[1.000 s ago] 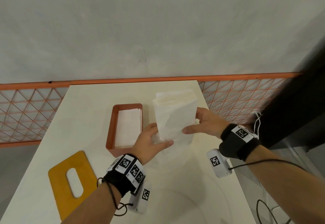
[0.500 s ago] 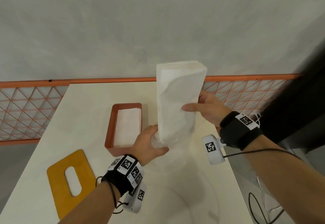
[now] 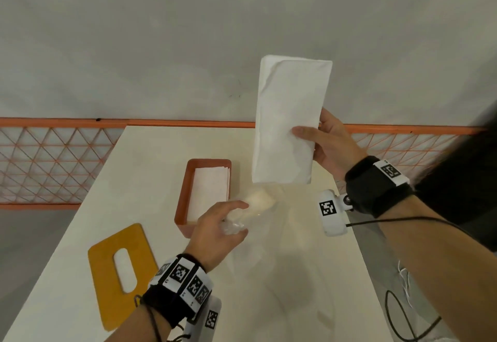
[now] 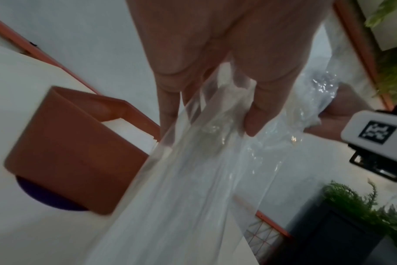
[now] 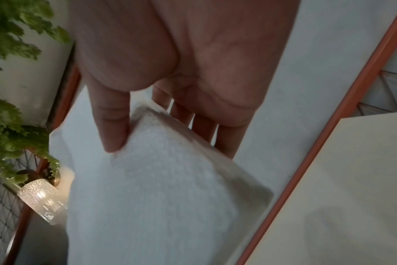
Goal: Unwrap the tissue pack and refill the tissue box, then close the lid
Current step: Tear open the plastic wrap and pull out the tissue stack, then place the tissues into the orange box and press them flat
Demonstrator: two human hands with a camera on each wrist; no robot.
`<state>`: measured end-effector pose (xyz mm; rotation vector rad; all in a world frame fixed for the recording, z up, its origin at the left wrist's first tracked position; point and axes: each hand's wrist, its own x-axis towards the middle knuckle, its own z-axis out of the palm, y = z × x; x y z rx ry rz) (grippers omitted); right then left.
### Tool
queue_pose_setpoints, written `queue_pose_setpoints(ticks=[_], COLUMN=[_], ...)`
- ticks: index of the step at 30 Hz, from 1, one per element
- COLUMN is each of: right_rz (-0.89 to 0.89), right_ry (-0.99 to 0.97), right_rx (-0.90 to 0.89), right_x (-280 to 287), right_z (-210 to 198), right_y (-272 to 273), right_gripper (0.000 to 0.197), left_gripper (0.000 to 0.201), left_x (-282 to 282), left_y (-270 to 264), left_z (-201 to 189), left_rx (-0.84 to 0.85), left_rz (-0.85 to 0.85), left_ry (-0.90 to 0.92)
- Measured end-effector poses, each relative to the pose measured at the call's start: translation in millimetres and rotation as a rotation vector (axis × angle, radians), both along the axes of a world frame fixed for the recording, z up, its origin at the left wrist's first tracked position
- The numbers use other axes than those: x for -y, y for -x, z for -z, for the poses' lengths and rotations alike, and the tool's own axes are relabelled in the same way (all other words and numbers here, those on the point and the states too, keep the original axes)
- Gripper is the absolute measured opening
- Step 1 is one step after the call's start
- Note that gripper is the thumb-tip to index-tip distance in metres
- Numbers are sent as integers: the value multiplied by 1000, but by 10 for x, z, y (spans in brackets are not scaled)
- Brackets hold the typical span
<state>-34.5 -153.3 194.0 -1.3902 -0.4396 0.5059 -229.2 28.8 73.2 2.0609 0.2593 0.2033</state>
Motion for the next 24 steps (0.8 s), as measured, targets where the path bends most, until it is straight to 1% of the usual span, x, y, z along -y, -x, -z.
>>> queue_pose_setpoints(ticks=[5,8,11,15,18,21,24], right_rz=[13,28,25,60,74,63,40], right_ry=[26,71,121,240,357,469,533], right_rx=[-56,-99,-153,-200,-206,-206,-228], right_x=[-332,-576,-827,-1127,-1349,-1562,-1740], right_z=[189,310,446,667,835,943,1008], right_y=[65,116,206,351,445,519,565], right_gripper=[59,64,72,80,84,89,92], left_gripper=[43,42,42,43,42,43,47], left_x=[-322,-591,-897,-1288,-1556,-1783,-1954], left_y=[337,558,763,987,1110,1168,1171], left_z=[-137,-194,-247,-288,-289,-277,-265], left_rx=[-14,3,-22,-34,-22,-19,-19], left_rz=[-71,-128,-149,-190,-217,-249,-268], left_ry=[55,89,140,180,173,210,236])
